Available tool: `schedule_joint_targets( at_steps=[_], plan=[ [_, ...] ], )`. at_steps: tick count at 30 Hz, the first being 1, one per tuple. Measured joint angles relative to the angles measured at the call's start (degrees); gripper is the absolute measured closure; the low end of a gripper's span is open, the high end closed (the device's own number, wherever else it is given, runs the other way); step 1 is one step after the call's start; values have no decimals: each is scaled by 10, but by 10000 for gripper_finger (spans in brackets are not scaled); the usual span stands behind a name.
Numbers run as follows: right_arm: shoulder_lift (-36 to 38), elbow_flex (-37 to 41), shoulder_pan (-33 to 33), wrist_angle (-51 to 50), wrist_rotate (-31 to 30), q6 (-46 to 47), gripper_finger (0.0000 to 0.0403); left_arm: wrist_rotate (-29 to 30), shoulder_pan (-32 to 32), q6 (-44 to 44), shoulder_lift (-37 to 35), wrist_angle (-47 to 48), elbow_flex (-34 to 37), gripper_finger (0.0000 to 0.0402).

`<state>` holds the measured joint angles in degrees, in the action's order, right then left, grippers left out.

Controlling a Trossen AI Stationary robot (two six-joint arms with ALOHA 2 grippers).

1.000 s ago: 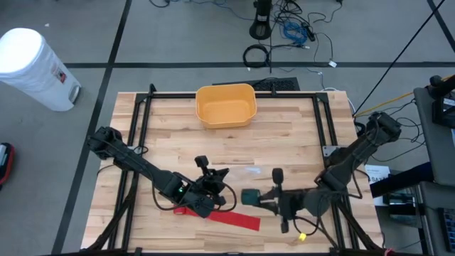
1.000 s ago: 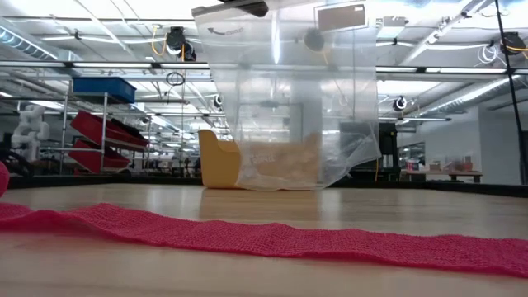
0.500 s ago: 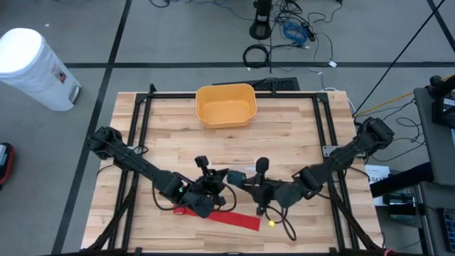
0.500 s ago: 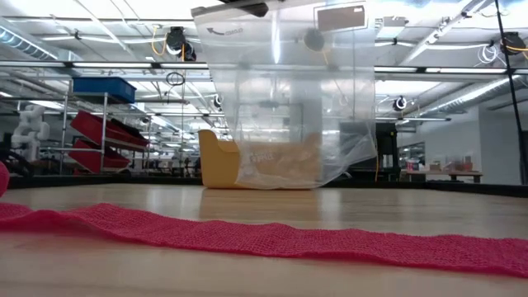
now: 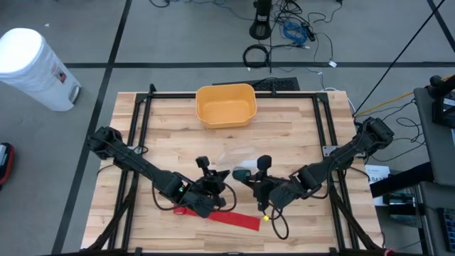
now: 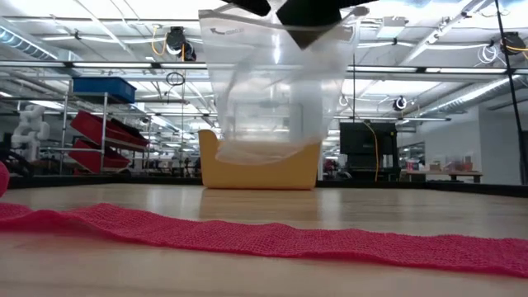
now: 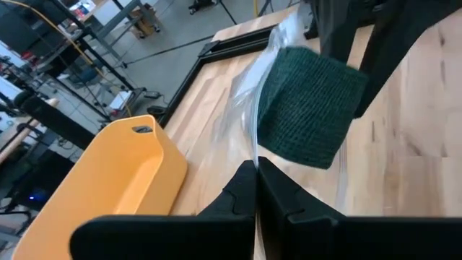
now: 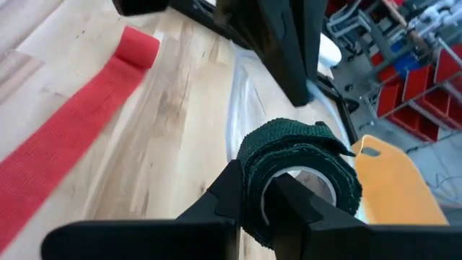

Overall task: Roll bandage
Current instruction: Put the green bandage into the transparent zip bag, then roll the red bandage

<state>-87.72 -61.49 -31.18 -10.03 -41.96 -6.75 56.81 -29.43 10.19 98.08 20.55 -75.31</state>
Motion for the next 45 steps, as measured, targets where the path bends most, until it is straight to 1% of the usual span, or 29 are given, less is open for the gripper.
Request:
schedule_joint_targets(
  at_steps=[10,13,15,18,21,24,28,32,34,37,41,43,45],
  plan=[
    [0,0,16,-6,6,111,367,-31,0,-3,0,-45,0,401],
    [0,0,23,-11,29,128,367,-32,0,-18,0,-65,0,401],
    [0,0,29,-17,31,158,367,-35,0,-25,0,-79,0,401],
    [0,0,38,-17,33,192,364,-56,0,-35,0,-100,0,401],
    [0,-11,42,-26,34,205,345,-72,0,-35,0,-104,0,401],
    [0,-31,38,-34,34,207,306,-74,0,-35,0,-104,0,401],
    [0,-94,27,-111,40,219,254,-74,0,-35,0,-104,0,401],
    [0,-181,10,-233,97,246,226,-74,0,-35,0,-105,0,401],
    [0,-219,-4,-282,105,255,222,-74,0,-35,0,-104,0,401],
    [1,-252,-20,-336,84,256,221,-74,0,-34,0,-105,0,401],
    [1,-259,-25,-360,74,244,224,-74,0,-34,0,-107,0,401],
    [1,-259,-28,-365,80,242,226,-74,0,-34,0,-107,0,401],
    [1,-259,-37,-366,99,242,226,-74,0,-34,0,-107,0,401]
  ],
)
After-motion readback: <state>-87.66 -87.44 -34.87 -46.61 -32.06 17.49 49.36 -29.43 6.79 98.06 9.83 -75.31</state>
